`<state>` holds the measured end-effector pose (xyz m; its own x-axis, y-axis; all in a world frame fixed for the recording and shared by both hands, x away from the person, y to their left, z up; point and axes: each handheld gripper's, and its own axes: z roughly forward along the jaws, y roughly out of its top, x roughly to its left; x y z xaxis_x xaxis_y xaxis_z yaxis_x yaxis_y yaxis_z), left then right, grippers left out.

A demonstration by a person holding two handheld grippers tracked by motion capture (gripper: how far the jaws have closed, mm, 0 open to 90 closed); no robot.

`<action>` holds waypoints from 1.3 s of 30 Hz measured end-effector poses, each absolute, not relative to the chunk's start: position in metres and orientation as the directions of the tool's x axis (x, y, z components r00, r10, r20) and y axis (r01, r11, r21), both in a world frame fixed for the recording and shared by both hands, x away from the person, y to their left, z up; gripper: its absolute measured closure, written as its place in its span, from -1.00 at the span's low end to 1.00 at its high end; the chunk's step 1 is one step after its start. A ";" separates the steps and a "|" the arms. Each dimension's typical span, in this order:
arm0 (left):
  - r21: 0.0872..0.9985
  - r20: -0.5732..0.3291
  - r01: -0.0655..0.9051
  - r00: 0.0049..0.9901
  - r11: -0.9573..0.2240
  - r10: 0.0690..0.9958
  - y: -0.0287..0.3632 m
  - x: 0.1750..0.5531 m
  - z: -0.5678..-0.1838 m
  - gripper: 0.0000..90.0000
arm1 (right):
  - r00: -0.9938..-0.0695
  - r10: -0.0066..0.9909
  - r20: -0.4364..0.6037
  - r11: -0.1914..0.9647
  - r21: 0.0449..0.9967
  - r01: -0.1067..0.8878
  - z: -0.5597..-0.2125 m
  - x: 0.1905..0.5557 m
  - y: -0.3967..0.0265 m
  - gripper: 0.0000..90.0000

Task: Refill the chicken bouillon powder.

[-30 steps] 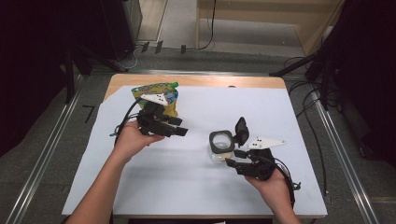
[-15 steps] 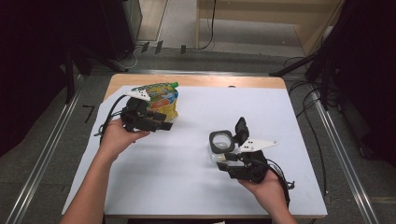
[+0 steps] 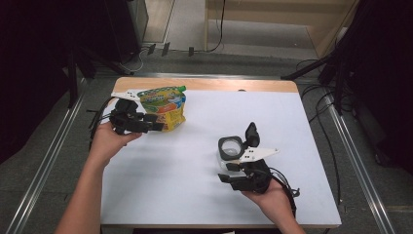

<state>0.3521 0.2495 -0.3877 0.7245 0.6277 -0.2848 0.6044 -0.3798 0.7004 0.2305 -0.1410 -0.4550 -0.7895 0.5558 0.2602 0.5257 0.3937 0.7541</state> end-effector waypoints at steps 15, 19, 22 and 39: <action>0.699 -0.224 0.622 0.659 -0.352 0.718 0.291 0.368 -0.382 0.02 | -0.796 0.544 0.266 0.401 0.751 0.524 -0.459 0.230 -0.134 0.17; 0.709 -0.237 0.626 0.644 -0.324 0.727 0.298 0.375 -0.383 0.02 | -0.802 0.538 0.261 0.408 0.752 0.518 -0.460 0.228 -0.130 0.17; 0.707 -0.228 0.624 0.646 -0.332 0.729 0.295 0.382 -0.385 -0.01 | -0.799 0.540 0.264 0.403 0.752 0.521 -0.459 0.228 -0.129 0.17; 0.719 -0.255 0.621 0.654 -0.313 0.712 0.262 0.406 -0.395 0.37 | -0.817 0.514 0.261 0.427 0.749 0.507 -0.467 0.233 -0.102 0.16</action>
